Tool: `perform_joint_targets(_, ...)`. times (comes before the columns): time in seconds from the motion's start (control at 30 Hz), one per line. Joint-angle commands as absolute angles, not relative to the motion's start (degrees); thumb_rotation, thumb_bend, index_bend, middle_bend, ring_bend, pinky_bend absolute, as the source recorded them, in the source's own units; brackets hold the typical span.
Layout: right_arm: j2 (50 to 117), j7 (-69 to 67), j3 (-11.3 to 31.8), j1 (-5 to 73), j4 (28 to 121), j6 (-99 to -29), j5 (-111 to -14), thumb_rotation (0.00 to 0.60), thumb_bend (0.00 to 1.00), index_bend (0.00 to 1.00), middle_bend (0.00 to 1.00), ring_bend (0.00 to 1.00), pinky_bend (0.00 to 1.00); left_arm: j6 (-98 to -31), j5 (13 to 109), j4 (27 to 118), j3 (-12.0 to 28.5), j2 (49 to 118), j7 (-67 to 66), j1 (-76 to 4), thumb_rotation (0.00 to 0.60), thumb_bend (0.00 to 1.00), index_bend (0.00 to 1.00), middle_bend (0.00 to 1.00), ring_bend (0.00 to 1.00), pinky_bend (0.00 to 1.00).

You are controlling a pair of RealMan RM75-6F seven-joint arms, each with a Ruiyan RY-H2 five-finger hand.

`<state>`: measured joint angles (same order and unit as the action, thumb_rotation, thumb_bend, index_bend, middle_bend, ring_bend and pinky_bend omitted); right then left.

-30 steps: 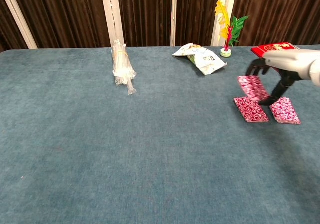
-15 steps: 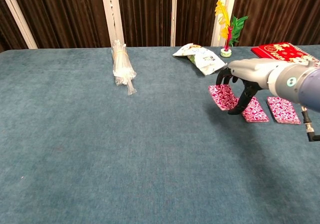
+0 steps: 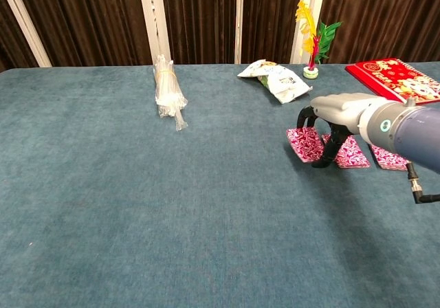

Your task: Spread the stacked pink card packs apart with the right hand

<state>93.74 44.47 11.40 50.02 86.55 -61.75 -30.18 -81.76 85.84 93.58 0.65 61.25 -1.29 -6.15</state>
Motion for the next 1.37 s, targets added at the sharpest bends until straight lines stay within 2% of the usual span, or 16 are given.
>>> perform_joint_targets(0.03,93.9,44.6,11.4,50.0,86.3,-61.8,-29.7,0.6,0.26,0.09,0.25,0.06,0.0,-81.8,85.8,93.6,0.6,61.3,-1.4,-6.1,0.6,0.0,0.0,0.0,0.0,0.0)
perform_joint_targets(0.13,93.9,44.6,11.2,49.9,86.2,-62.0,-29.6,0.6,0.26,0.01,0.2,0.03,0.0,-81.6,85.6,93.7,0.6,61.3,-1.6,-6.2,0.6,0.0,0.0,0.0,0.0,0.0)
perform_joint_targets(0.2,93.8,44.7,11.0,49.8,86.4,-62.0,-29.7,0.6,0.26,0.0,0.19,0.03,0.0,-81.6,85.6,93.6,0.7,61.3,-1.6,-6.2,0.6,0.0,0.0,0.0,0.0,0.0)
perform_joint_targets(0.47,91.4,45.1,10.0,49.0,90.4,-63.7,-31.2,0.6,0.26,0.0,0.11,0.0,0.0,-81.7,85.6,93.5,0.7,61.4,-1.7,-6.1,0.6,0.0,0.0,0.0,0.0,0.0)
perform_joint_targets(0.6,87.6,44.1,8.8,47.2,95.0,-66.1,-34.9,0.6,0.26,0.0,0.09,0.0,0.0,-82.0,85.7,93.5,0.7,61.3,-1.6,-6.0,0.6,0.0,0.0,0.0,0.0,0.0)
perform_joint_targets(0.67,83.7,41.8,7.4,44.7,98.7,-68.2,-39.1,0.6,0.26,0.0,0.07,0.0,0.0,-82.1,85.9,93.4,0.6,61.3,-1.5,-5.9,0.6,0.0,0.0,0.0,0.0,0.0)
perform_joint_targets(0.77,74.8,34.2,2.2,36.9,104.2,-74.7,-49.5,0.6,0.26,0.0,0.04,0.0,0.0,-82.8,86.5,93.1,0.5,61.5,-1.6,-5.7,0.6,0.0,0.0,0.0,0.0,0.0)
perform_joint_targets(0.83,71.3,29.6,-0.2,33.0,105.1,-77.5,-54.6,0.6,0.26,0.0,0.03,0.0,0.0,-83.2,86.9,92.9,0.5,61.7,-1.8,-5.6,0.6,0.0,0.0,0.0,0.0,0.0)
perform_joint_targets(1.13,63.8,16.8,-7.0,20.3,102.8,-88.5,-68.5,0.6,0.26,0.0,0.0,0.0,0.0,-84.6,87.1,92.1,0.9,62.8,-2.8,-5.3,0.6,0.0,0.0,0.0,0.0,0.0)
perform_joint_targets(1.37,61.6,8.0,-10.9,11.3,98.2,-95.8,-75.7,0.6,0.26,0.0,0.0,0.0,0.0,-85.4,86.1,91.3,1.6,63.4,-3.3,-5.0,0.6,0.0,0.0,0.0,0.0,0.0)
